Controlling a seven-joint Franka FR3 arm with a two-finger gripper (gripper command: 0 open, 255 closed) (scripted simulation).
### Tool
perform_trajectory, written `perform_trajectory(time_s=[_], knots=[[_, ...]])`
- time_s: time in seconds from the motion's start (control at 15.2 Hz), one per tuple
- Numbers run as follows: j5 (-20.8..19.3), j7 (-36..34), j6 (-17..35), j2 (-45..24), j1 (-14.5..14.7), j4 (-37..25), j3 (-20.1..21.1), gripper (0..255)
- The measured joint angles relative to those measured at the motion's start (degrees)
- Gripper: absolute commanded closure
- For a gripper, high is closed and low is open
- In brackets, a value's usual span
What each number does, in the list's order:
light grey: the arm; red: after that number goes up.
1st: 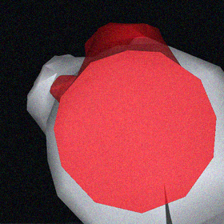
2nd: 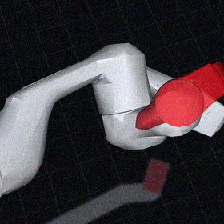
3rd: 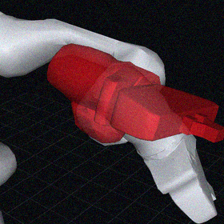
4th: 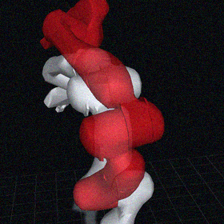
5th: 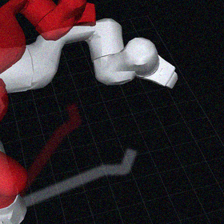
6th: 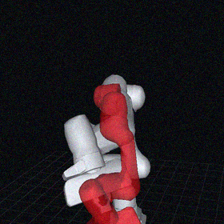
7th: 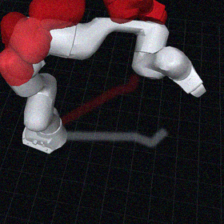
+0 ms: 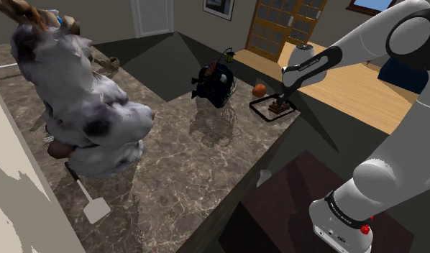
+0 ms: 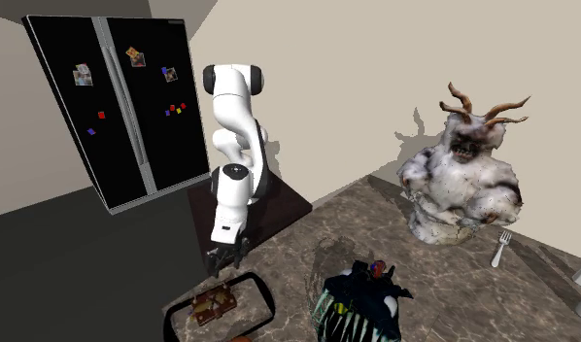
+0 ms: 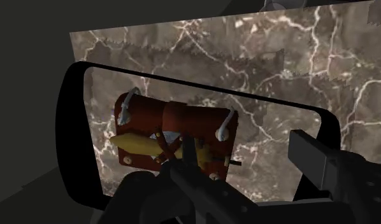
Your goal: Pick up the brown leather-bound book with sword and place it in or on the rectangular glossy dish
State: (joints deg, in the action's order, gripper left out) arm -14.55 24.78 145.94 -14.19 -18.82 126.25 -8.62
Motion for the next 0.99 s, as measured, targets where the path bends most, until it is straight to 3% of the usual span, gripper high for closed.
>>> perform_trajectory(time_s=[0.26, 0.66, 0.99], knots=[[0.0, 0.0, 0.0, 0.0, 0.0, 0.0, 0.0, 0], [0.4, 0.3, -5.9, 5.5, 0.7, -0.4, 0.4, 0], [0.4, 0.2, -6.3, 5.8, 0.8, -0.4, 0.5, 0]])
